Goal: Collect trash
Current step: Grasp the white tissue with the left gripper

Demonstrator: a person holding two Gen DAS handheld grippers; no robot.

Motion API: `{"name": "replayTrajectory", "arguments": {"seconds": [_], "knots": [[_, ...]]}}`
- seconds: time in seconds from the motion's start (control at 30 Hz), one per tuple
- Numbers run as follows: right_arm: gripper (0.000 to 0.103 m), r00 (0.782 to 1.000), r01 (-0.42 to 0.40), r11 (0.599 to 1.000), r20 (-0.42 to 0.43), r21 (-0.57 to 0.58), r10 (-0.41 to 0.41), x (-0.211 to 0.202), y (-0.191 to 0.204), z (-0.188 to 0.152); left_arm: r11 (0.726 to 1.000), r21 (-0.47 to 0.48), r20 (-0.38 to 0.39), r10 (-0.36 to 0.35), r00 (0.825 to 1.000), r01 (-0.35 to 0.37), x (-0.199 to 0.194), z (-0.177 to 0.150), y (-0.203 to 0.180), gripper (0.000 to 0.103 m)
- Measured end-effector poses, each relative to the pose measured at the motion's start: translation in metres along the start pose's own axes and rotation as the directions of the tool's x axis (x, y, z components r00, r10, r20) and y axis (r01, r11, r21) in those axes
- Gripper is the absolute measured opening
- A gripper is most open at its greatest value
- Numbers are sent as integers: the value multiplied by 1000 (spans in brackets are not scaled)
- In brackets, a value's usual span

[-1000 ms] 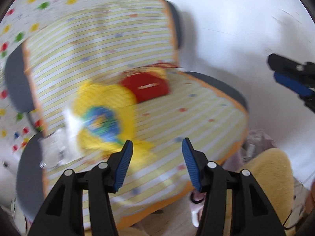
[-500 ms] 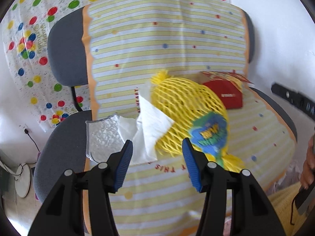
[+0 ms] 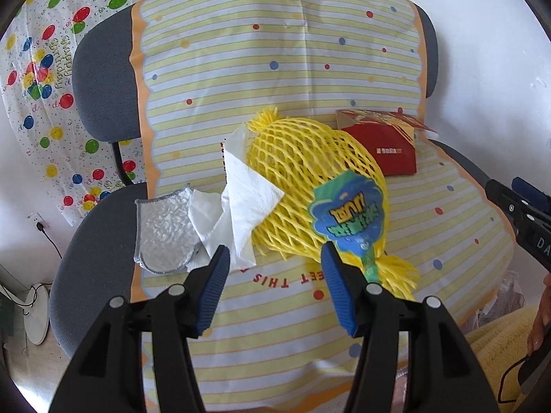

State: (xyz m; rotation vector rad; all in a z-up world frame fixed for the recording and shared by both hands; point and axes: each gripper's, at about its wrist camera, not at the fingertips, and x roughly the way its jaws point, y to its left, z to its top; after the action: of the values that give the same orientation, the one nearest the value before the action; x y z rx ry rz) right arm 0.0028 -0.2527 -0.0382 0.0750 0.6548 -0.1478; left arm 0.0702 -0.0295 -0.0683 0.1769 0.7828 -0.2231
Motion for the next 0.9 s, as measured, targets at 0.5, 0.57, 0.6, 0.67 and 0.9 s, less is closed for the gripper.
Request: {"name": "replayTrajectory", "arguments": {"seconds": [0.5,0.57,0.6,0.67,0.9], "knots": [[69,926,-374,917,-1,-139,377,-30,42,-9,989,-71,-49,128,991,-131,-11,-22,52,57],[69,923,-383,908,-20,-170,385,-27,56,-8,986,-85,-62,140,988,-145,-11,-26,64,57],[69,922,-385,906,-25,-176,387,-25,60,-8,984,-96,-68,143,987,-149,-9,-27,71,59],[69,924,-379,907,-28,-182,381,-21,69,-6,979,-123,-78,152,985,-161,-8,-30,84,62],[69,924,-379,906,-29,-187,381,-9,88,0,978,-166,-72,117,991,-127,-1,-33,117,65]]}}
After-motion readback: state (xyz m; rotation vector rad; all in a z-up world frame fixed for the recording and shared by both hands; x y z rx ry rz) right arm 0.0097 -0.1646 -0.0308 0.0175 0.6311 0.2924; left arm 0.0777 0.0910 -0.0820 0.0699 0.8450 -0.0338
